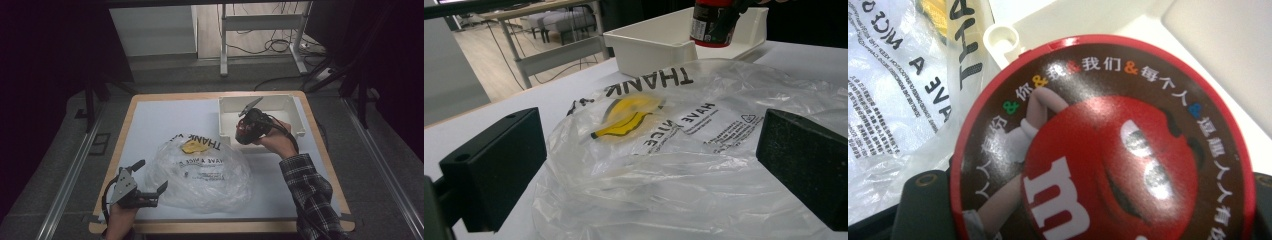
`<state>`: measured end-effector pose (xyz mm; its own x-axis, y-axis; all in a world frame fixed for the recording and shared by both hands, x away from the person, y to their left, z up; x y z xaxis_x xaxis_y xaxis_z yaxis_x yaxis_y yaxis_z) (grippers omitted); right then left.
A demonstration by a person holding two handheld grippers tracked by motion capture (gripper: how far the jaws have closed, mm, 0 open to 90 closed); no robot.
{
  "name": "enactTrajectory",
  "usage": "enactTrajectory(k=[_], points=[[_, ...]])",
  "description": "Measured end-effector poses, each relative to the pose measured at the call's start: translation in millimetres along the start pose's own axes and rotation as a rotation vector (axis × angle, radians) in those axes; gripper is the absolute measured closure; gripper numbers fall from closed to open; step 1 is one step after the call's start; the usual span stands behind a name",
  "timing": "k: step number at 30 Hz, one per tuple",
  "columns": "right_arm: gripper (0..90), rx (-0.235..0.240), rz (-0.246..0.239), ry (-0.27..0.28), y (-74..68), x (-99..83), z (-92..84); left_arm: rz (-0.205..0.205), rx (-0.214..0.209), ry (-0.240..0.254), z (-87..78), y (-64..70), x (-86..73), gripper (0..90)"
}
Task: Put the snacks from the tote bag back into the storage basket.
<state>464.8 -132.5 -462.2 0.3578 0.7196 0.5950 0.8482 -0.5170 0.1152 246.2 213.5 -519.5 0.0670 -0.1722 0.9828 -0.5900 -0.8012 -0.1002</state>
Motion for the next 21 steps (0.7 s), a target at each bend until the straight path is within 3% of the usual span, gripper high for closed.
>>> enactTrajectory(k=[21], points=[[25.6,0.005,-0.009,-0.003,12.0,8.6,17.2,0.002,-0.001,-0.002,0.1,0.2,-0.1,0.0]])
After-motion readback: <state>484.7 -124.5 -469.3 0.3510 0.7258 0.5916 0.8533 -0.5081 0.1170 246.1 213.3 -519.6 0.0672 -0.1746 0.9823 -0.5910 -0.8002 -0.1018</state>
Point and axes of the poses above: each handheld gripper's, and its own axes: z roughly forward along the jaws, x roughly out of its top, y roughly to its right, the point moved 3 cm from there along z, roughly forward along the jaws, and after that the axes turned 5 degrees about y, right-handed, at the moved point
